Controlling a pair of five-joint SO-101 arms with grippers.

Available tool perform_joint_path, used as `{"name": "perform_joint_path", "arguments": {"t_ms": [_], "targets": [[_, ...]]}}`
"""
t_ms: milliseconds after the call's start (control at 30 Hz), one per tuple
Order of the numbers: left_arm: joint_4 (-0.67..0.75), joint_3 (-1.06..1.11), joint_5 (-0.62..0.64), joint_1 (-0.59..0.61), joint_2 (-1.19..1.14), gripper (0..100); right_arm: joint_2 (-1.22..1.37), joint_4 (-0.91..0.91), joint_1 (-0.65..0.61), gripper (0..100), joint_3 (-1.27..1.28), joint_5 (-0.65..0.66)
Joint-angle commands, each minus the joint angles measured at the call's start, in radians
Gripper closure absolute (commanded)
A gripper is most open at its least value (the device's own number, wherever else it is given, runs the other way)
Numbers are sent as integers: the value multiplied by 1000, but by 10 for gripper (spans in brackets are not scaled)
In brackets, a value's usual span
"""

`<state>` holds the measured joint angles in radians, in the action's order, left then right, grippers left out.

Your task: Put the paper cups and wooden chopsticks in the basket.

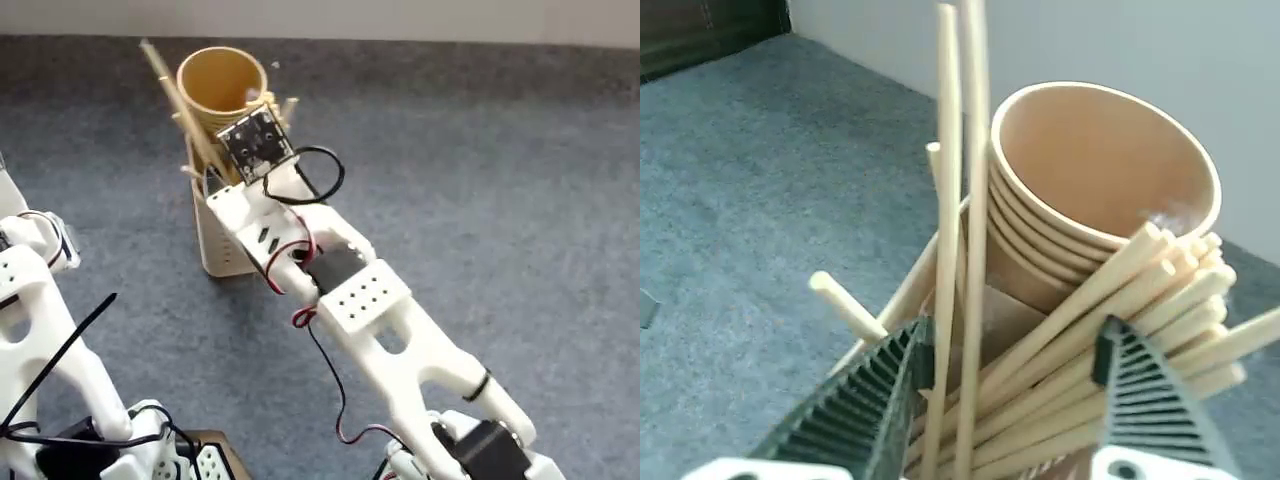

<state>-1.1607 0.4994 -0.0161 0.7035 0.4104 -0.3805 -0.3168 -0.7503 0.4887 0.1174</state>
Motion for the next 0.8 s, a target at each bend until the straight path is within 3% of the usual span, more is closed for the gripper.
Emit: {"name": "perform_joint_path", "arguments": {"t_ms": [0, 300, 467, 633, 767], "targets": [[5, -5, -5, -13, 22, 792, -137, -114, 27, 696, -133, 74], [5, -16, -5, -36, 22, 792, -220, -449, -2, 696, -443, 83], [-38, -99, -2, -102, 68, 796, -228, -670, 111, 696, -556, 81], [-75, -107, -3, -128, 533, 796, -390, -1009, 271, 696, -639, 31], [-130, 12, -95, -262, 981, 796, -588, -1115, 455, 696, -495, 6]]}}
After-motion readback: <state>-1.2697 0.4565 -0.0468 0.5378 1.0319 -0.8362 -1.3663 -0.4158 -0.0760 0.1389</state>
